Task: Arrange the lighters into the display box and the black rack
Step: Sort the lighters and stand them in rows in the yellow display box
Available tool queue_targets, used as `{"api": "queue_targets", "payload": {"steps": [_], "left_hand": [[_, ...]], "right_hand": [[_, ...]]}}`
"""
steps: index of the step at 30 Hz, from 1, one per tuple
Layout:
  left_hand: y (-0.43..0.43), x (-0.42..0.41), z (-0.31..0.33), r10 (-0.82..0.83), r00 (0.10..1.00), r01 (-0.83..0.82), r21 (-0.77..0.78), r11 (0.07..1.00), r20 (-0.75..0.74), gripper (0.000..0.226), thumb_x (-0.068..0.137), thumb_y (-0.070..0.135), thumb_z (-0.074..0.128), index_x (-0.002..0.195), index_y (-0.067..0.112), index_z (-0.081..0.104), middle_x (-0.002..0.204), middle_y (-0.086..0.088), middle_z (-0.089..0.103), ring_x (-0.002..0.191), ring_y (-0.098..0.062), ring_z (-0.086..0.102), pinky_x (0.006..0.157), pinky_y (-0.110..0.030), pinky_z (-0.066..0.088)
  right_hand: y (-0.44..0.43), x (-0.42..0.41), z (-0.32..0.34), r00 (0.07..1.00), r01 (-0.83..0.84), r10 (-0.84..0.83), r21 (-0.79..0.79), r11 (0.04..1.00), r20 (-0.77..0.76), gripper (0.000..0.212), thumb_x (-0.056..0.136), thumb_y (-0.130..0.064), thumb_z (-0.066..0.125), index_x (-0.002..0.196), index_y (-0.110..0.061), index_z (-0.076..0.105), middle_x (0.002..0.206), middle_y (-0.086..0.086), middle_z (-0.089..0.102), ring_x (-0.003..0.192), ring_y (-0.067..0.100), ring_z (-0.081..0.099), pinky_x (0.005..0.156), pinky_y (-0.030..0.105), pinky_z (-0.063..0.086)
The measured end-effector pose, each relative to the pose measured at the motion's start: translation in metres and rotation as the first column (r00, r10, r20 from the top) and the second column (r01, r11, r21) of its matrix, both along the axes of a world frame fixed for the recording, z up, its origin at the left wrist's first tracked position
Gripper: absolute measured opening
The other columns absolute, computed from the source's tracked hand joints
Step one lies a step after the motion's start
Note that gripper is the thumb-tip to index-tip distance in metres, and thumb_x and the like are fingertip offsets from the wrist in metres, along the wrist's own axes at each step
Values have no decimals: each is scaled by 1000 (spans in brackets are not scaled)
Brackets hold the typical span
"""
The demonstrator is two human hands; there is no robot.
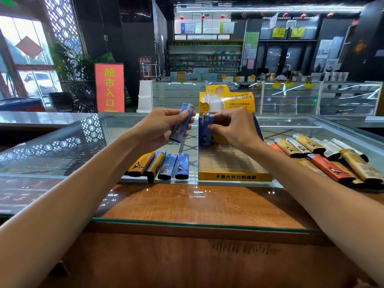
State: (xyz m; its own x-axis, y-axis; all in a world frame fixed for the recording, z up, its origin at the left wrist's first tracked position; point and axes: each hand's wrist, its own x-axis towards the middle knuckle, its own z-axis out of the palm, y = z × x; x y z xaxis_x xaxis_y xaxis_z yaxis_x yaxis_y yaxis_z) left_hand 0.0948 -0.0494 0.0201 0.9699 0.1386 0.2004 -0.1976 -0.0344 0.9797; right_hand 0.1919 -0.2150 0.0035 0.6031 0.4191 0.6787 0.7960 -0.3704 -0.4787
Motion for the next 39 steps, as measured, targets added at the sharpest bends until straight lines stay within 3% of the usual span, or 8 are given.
{"api": "queue_targets", "payload": {"steps": [5,9,14,20,29,32,35,39], "left_hand": [[5,2,-3,-7,999,7,15,1000,34,19,84,15,58,97,5,66,85,-2,72,78,-14,66,73,-27,57],[7,4,-5,-14,998,11,39,999,60,22,73,21,64,91,8,68,89,-3,73,85,-17,68,85,-34,54],[7,4,-6,-37,997,35,29,999,75,21,73,20,65,90,8,68,89,-4,74,85,-18,70,75,-29,57],[7,4,-7,-34,996,30,47,998,76,18,75,19,64,89,9,69,90,-4,73,86,-18,70,76,-30,57],[7,4,-7,-15,996,8,87,996,84,23,77,19,65,97,7,68,99,-8,72,92,-21,69,82,-35,56],[5,4,-4,-13,993,7,50,999,115,30,77,18,64,103,4,65,100,-6,72,93,-19,69,80,-32,56],[1,2,-2,-24,985,15,52,999,173,29,78,19,60,104,8,64,99,1,73,98,-13,67,81,-26,54],[-3,-2,2,-32,972,15,74,997,235,29,79,21,56,105,11,63,99,7,72,100,-8,65,86,-30,47]], "right_hand": [[4,-3,-4,999,-12,14,-55,998,44,16,78,-14,75,92,-6,74,87,8,72,75,12,61,66,19,47],[8,-4,-4,999,10,-5,-104,995,50,14,81,-13,73,93,-6,75,88,8,73,77,11,60,62,15,41],[11,-4,-4,998,40,-33,-129,991,54,12,82,-12,71,92,-5,74,85,6,71,71,8,57,52,5,34],[12,-3,-10,999,28,-29,-46,999,-39,18,79,-13,73,90,1,72,77,1,64,55,-7,49,46,-1,38],[8,-4,-6,994,107,-106,-28,994,11,20,82,-24,72,81,-4,73,74,3,67,60,7,55,58,15,46],[1,-11,6,989,-82,101,170,982,-108,17,88,-21,65,78,-8,69,75,7,70,60,10,61,62,22,52],[-1,-21,11,837,-334,394,215,918,-381,15,95,-15,53,87,-12,66,84,7,69,71,11,65,68,22,54],[4,-27,10,659,-523,550,213,825,-514,23,99,-15,42,99,-6,63,91,7,66,79,11,59,65,18,46]]}}
